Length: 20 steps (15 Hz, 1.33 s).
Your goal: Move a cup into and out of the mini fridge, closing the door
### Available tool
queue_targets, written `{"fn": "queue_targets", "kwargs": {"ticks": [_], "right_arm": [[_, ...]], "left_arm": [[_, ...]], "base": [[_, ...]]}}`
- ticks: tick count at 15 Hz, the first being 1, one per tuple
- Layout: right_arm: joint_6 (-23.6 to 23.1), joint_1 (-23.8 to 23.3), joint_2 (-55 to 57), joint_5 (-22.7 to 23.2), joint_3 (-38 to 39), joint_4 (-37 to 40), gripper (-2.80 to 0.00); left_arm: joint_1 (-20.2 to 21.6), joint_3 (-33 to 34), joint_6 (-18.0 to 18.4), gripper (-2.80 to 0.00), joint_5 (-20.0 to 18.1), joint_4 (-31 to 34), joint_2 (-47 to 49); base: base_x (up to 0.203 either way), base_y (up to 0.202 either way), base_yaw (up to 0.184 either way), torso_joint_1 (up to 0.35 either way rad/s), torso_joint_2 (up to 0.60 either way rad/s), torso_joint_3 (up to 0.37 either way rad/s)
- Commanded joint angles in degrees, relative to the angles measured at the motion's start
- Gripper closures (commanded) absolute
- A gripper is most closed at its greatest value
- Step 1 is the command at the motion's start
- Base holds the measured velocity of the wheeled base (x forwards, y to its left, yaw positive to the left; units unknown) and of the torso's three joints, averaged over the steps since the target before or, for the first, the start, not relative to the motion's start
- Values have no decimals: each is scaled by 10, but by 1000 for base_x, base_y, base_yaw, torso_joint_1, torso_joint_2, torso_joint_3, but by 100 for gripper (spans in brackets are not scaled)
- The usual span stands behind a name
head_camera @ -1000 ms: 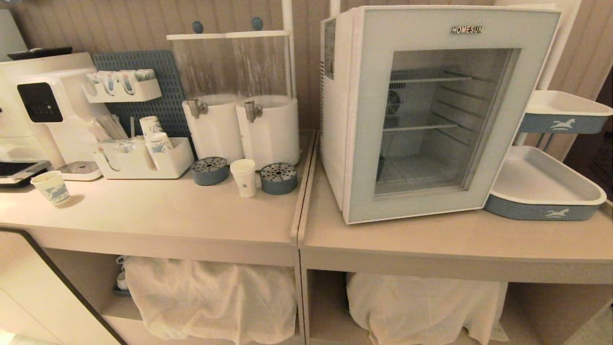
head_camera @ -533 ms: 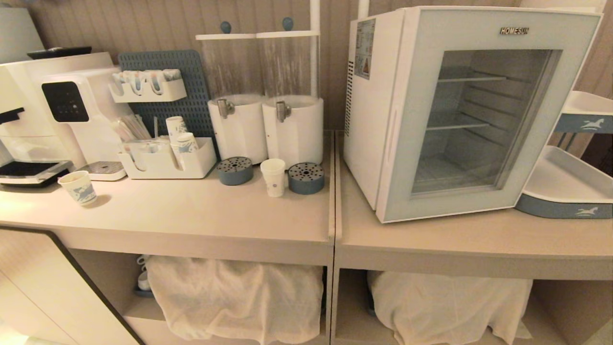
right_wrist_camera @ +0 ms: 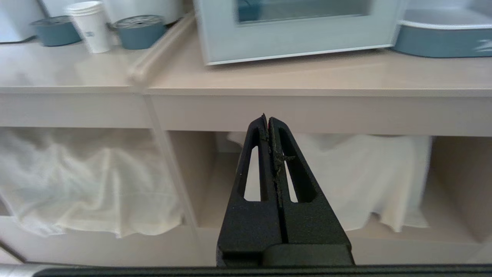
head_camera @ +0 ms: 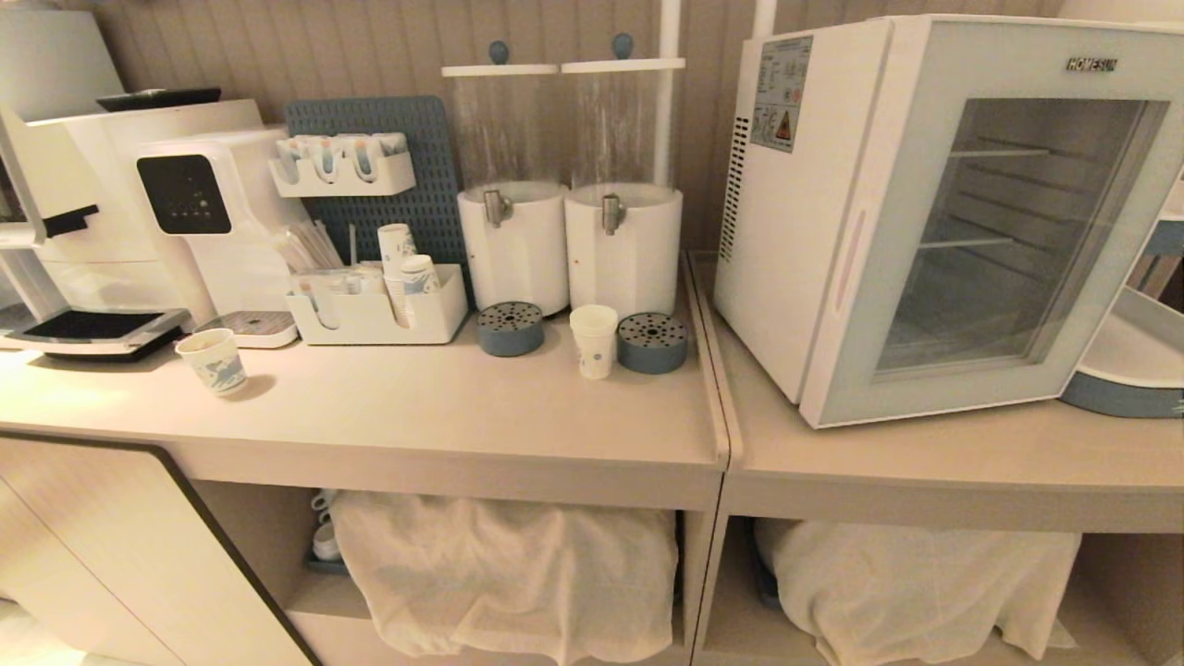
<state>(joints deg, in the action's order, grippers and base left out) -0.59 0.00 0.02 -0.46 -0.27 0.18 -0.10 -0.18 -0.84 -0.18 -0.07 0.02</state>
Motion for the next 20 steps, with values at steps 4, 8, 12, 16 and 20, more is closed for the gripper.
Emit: {"fn": "queue_targets", "kwargs": {"ticks": [4, 8, 12, 16, 20], "right_arm": [[4, 0, 0, 0, 0, 0, 0], [6, 0, 0, 0, 0, 0, 0], [6, 0, 0, 0, 0, 0, 0], [6, 0, 0, 0, 0, 0, 0], [6, 0, 0, 0, 0, 0, 0]], "left_arm": [[0, 0, 0, 0, 0, 0, -1], [0, 0, 0, 0, 0, 0, -1], [0, 0, 0, 0, 0, 0, -1], [0, 0, 0, 0, 0, 0, -1], [0, 0, 0, 0, 0, 0, -1]], "base": [[0, 189, 0, 0, 3, -2], [0, 191, -1, 3, 3, 1], [0, 192, 0, 2, 4, 0], [0, 192, 0, 1, 3, 3], [0, 190, 0, 1, -1, 3]]}}
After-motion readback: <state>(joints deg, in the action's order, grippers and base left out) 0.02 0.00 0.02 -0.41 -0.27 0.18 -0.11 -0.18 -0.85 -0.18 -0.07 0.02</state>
